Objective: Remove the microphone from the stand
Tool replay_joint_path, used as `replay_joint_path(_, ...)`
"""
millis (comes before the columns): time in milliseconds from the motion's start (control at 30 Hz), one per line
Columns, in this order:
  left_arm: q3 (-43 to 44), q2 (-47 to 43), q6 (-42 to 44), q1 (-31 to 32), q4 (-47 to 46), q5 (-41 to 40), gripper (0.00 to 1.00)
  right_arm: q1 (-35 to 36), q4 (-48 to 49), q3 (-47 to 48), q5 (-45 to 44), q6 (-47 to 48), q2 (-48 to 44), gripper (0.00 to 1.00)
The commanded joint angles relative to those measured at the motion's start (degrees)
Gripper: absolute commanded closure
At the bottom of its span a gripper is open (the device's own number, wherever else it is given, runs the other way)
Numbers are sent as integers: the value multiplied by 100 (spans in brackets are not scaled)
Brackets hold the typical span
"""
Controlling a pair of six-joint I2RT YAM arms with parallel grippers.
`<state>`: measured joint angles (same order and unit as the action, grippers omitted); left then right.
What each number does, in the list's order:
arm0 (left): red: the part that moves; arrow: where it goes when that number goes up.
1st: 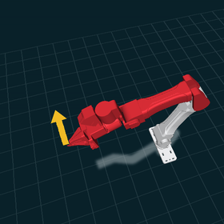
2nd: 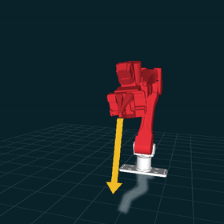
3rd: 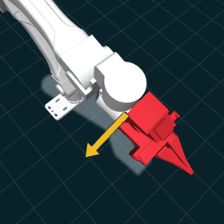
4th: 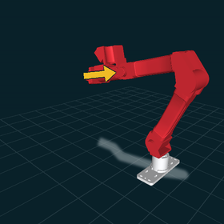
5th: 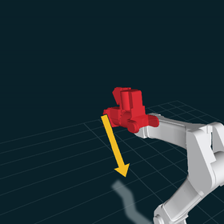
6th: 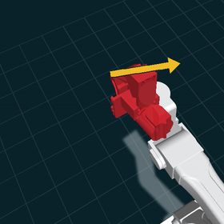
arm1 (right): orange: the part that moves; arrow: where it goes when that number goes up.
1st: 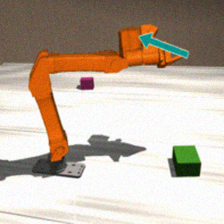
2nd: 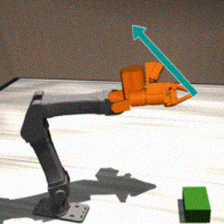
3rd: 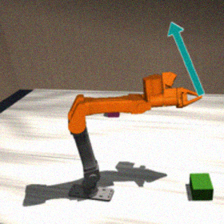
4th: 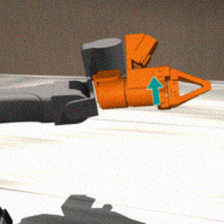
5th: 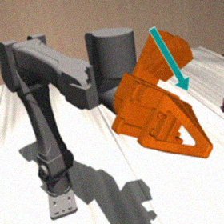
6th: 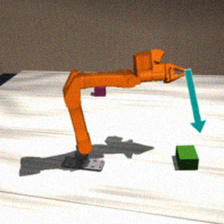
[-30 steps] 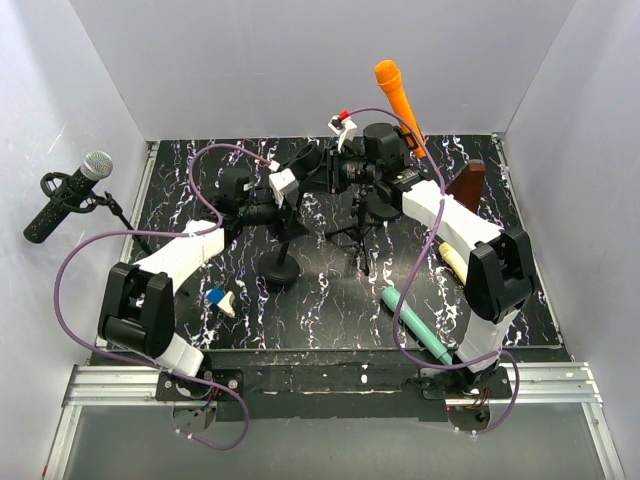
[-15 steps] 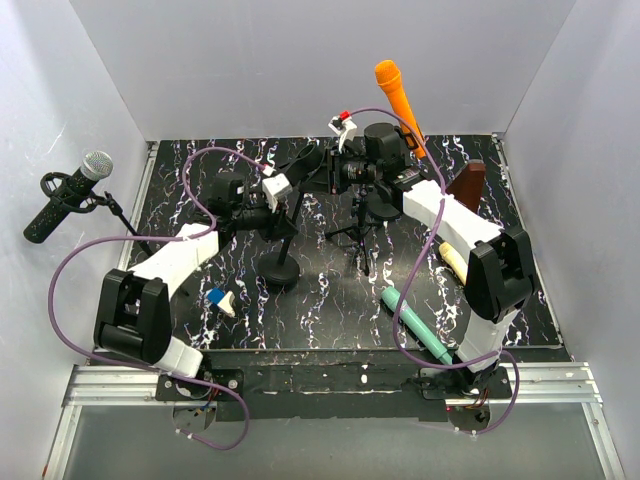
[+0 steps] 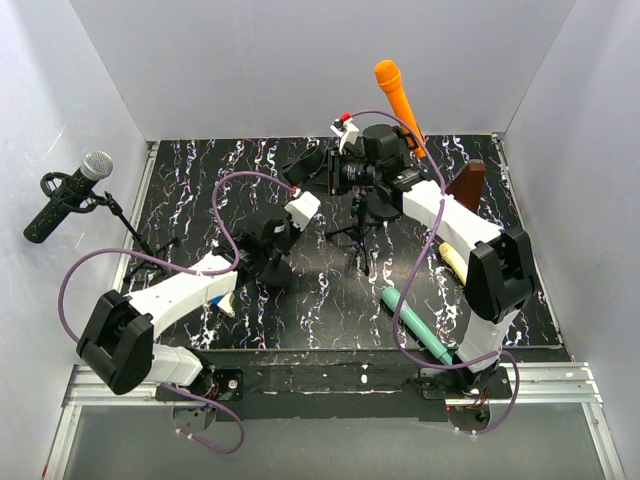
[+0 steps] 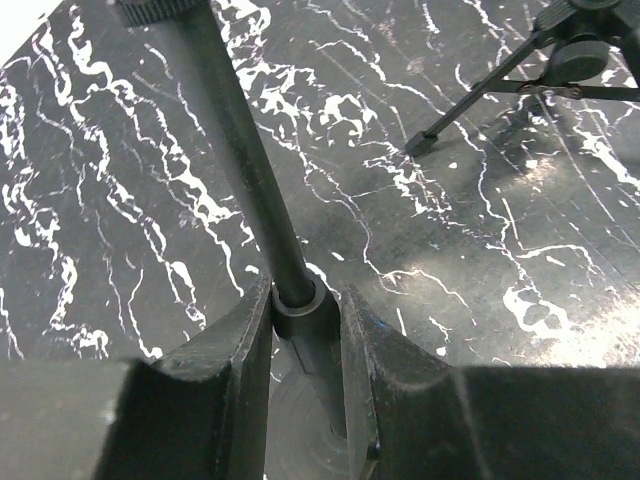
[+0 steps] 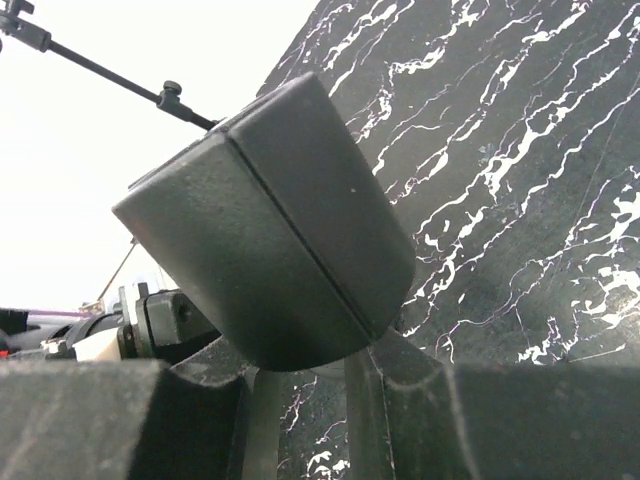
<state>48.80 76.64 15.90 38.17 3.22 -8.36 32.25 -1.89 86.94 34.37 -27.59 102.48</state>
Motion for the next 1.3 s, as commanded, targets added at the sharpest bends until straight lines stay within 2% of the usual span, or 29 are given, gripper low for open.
replay_joint_path(0,297,-272,-147,252,-104,-1255,100,80,-400,78,-282,-106,-35,99)
replay_joint_path(133,306,-325,-518,243,353,-1440,100,88,-400,17,-290,-80,-87,99)
replay_joint_path(167,306,-351,-483,208,459,-1205,100,97,-391,8,-299,-36,-96,99)
replay_joint_path(200,315,-413,-439,86,599,-820,79,89,-382,-10,-308,-9,-131,99)
replay_joint_path(233,315,-509,-421,-141,731,-268,48,80,-365,-36,-308,26,-149,99)
replay_joint_path(267,358,-597,-386,-370,880,364,35,80,-365,-54,-308,35,-166,99)
replay_joint_path(367,665,-616,-552,-1257,1521,2702,20,80,-338,-133,-273,70,-210,99)
replay_joint_path(467,1000,-274,-440,-1777,2181,4163,15,80,-312,-221,-273,79,-237,99)
replay_joint_path(567,948,-106,-210,-1980,2087,5009,19,80,-259,-274,-177,114,-237,99)
replay_joint_path(633,895,86,-79,-2015,1910,5543,26,80,-242,-265,-132,114,-228,99)
replay_joint_path(800,1185,816,115,-2033,2095,6451,37,71,-233,-212,-80,105,-202,99)
replay_joint_path(900,949,896,-288,-2024,1438,6243,39,71,-207,-247,-53,96,-202,99)
replay_joint_path(933,869,914,-411,-2024,1166,6189,43,71,-189,-265,-45,96,-210,99)
replay_joint_path(1100,1026,1020,-544,-2024,1022,5803,86,71,-163,-291,-62,79,-246,99)
replay_joint_path(1133,1079,967,-588,-2024,988,5680,100,71,-197,-274,-88,44,-246,99)
replay_joint_path(1267,1141,476,-834,-1885,689,4707,100,80,-391,-20,-272,-167,-289,99)
